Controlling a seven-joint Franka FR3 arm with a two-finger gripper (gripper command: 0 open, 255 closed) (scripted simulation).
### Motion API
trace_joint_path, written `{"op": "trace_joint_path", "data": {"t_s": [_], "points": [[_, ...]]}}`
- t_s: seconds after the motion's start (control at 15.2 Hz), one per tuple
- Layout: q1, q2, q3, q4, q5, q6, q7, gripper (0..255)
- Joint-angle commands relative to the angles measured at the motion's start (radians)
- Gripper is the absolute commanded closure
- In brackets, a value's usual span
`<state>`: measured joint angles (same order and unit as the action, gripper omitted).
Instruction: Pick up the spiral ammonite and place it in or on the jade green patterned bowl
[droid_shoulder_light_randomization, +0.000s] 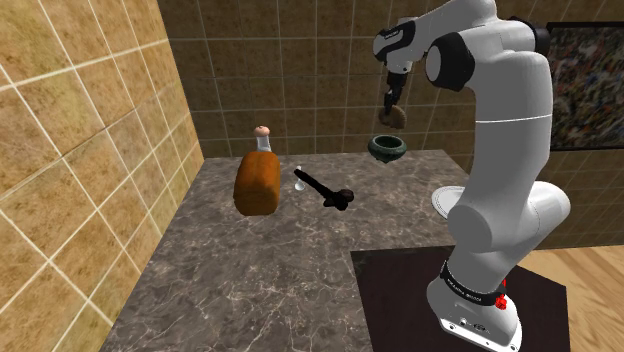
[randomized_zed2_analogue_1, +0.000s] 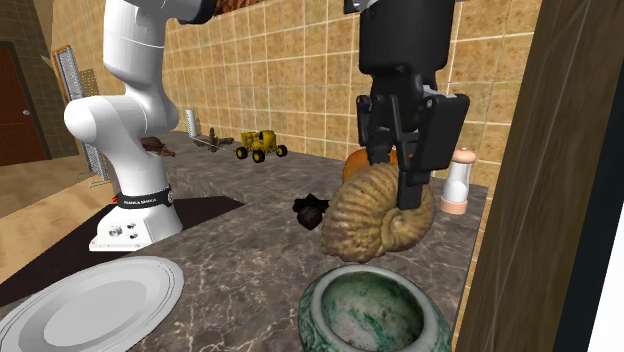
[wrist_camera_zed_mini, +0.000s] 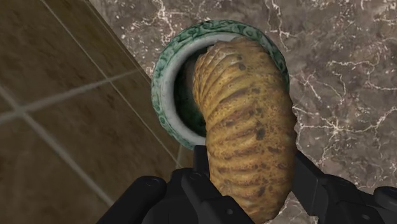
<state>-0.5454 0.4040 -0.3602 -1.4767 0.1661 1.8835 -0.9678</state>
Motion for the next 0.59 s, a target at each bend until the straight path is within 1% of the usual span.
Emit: {"op": "trace_joint_path", "data": {"t_s": [0.0, 0.53], "points": [[-0.002, 0.005, 0.001, -0.020, 0.003, 0.026, -0.006, 255], [0.000, 0.029, 0.007, -0.095, 0.016, 0.122, -0.016, 255]]}}
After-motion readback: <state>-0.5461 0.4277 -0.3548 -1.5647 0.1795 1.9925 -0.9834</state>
